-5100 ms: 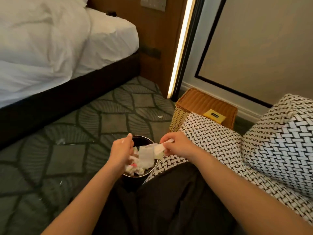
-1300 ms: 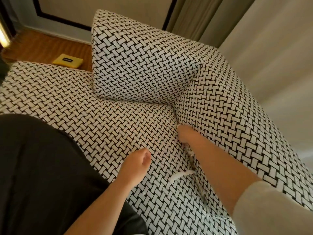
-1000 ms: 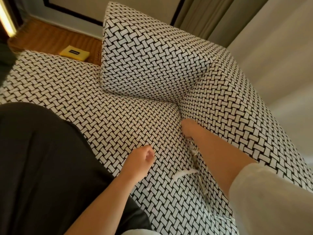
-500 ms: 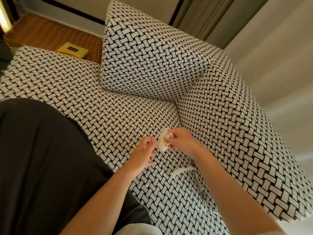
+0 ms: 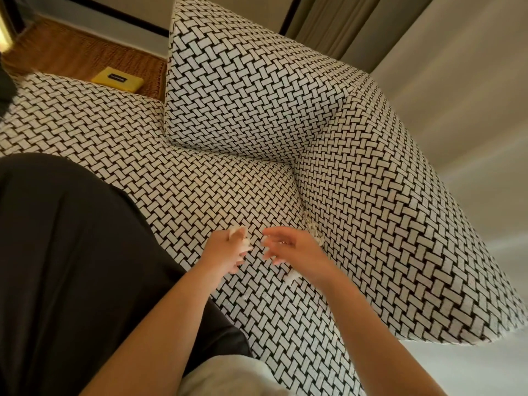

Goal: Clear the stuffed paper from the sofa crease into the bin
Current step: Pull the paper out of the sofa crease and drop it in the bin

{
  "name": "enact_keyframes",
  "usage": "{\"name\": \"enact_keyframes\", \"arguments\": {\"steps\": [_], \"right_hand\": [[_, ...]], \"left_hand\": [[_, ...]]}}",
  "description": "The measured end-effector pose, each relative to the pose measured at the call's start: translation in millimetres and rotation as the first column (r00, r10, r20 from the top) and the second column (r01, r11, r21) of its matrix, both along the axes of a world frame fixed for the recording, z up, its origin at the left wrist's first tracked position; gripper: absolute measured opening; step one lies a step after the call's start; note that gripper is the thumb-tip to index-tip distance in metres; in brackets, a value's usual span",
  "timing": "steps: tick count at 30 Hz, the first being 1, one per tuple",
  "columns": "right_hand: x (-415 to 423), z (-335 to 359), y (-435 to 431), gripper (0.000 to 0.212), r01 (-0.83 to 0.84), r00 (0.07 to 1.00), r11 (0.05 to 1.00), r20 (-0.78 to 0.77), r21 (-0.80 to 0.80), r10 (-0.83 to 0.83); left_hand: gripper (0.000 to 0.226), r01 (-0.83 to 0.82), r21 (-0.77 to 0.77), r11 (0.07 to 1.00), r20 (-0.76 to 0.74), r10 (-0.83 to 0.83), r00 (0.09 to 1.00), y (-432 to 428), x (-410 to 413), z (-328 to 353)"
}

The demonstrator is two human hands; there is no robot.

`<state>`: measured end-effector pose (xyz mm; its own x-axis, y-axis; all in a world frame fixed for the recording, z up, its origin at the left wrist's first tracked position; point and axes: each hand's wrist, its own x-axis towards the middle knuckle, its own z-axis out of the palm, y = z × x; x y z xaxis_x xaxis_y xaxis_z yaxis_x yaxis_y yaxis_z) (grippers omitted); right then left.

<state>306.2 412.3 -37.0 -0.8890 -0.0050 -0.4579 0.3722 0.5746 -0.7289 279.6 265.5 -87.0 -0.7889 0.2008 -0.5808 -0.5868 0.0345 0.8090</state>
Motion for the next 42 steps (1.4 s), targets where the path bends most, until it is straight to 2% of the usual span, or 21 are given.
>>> {"name": "enact_keyframes", "arguments": {"steps": [2, 4, 7, 9, 11, 13, 16, 18, 20, 23, 24, 27, 29, 32, 35, 37, 42], "right_hand": [[4.9, -9.2, 24.9, 0.031, 0.057, 0.998, 0.961, -0.045, 0.271, -0.047], [13.0, -20.1, 44.0, 0.036, 0.073, 0.997, 0.890, -0.026, 0.450, -0.069], [27.2, -33.8, 55.8, 0.042, 0.017, 0.997, 0.811, 0.048, 0.585, -0.056], [33.3, -39.8, 58.2, 0.025, 0.003, 0.998, 0.782, 0.046, 0.623, -0.041], [33.2, -40.0, 63.4, 0.003, -0.067, 0.997, 0.704, 0.079, 0.707, 0.015], [26.7, -35.9, 75.0, 0.009, -0.118, 0.993, 0.610, 0.103, 0.783, 0.059], [11.6, -26.7, 85.5, 0.015, -0.248, 0.969, 0.531, 0.213, 0.810, 0.127], [4.9, -20.4, 85.0, 0.012, -0.414, 0.910, 0.416, 0.361, 0.810, 0.203], [1.6, -15.0, 82.5, 0.034, -0.533, 0.845, 0.325, 0.469, 0.781, 0.259], [-1.3, -15.1, 84.2, 0.036, -0.627, 0.762, 0.205, 0.537, 0.751, 0.363], [-2.0, -16.6, 83.9, 0.035, -0.651, 0.725, 0.128, 0.563, 0.748, 0.395], [-7.6, -22.1, 87.3, 0.032, -0.665, 0.580, -0.178, 0.651, 0.726, 0.490], [-10.8, -21.8, 91.1, 0.028, -0.667, 0.504, -0.283, 0.697, 0.689, 0.510], [-10.1, -22.9, 97.6, 0.021, -0.713, 0.476, -0.257, 0.720, 0.652, 0.505], [-6.8, -25.4, 97.0, 0.041, -0.755, 0.447, -0.257, 0.760, 0.603, 0.471], [-2.0, -28.4, 95.6, 0.045, -0.757, 0.443, -0.270, 0.771, 0.595, 0.458], [9.3, -36.5, 90.7, 0.012, -0.706, 0.555, -0.194, 0.702, 0.681, 0.446]], "left_hand": [[0.037, 0.004, -0.015, 1.000, 0.026, -0.004, 1.000, -0.8, 0.0, -0.8], [0.037, 0.065, -0.038, 0.997, 0.040, -0.063, 0.997, -0.6, 2.1, 0.3], [0.033, 0.109, -0.036, 0.993, 0.068, -0.106, 0.992, 0.1, 6.1, 4.5], [0.030, 0.113, -0.049, 0.992, 0.073, -0.109, 0.991, 0.3, 7.4, 6.9], [0.028, 0.115, -0.072, 0.991, 0.070, -0.110, 0.991, -1.1, 7.8, 7.3], [0.028, 0.125, -0.084, 0.989, 0.057, -0.121, 0.991, -2.3, 8.7, 7.0], [0.026, 0.144, -0.113, 0.983, 0.028, -0.142, 0.990, -2.7, 10.3, 6.8], [0.024, 0.147, -0.127, 0.981, 0.018, -0.146, 0.989, -2.9, 10.8, 6.1], [0.024, 0.143, -0.114, 0.983, 0.020, -0.142, 0.990, -3.9, 11.2, 4.4], [0.024, 0.142, -0.075, 0.987, 0.031, -0.140, 0.990, -5.6, 11.6, 2.6], [0.024, 0.139, -0.067, 0.988, 0.036, -0.137, 0.990, -6.0, 11.6, 2.5], [0.024, 0.140, -0.074, 0.987, 0.047, -0.137, 0.990, -5.2, 11.0, 3.6], [0.024, 0.148, -0.096, 0.984, 0.058, -0.142, 0.988, -4.7, 11.0, 3.8], [0.027, 0.148, -0.110, 0.983, 0.071, -0.140, 0.988, -3.7, 11.6, 6.1], [0.027, 0.147, -0.095, 0.985, 0.064, -0.141, 0.988, -4.8, 12.0, 8.8], [0.026, 0.145, -0.096, 0.985, 0.071, -0.138, 0.988, -4.8, 12.1, 10.3], [0.024, 0.151, -0.099, 0.984, 0.070, -0.145, 0.987, -7.5, 13.4, 13.1]]}}
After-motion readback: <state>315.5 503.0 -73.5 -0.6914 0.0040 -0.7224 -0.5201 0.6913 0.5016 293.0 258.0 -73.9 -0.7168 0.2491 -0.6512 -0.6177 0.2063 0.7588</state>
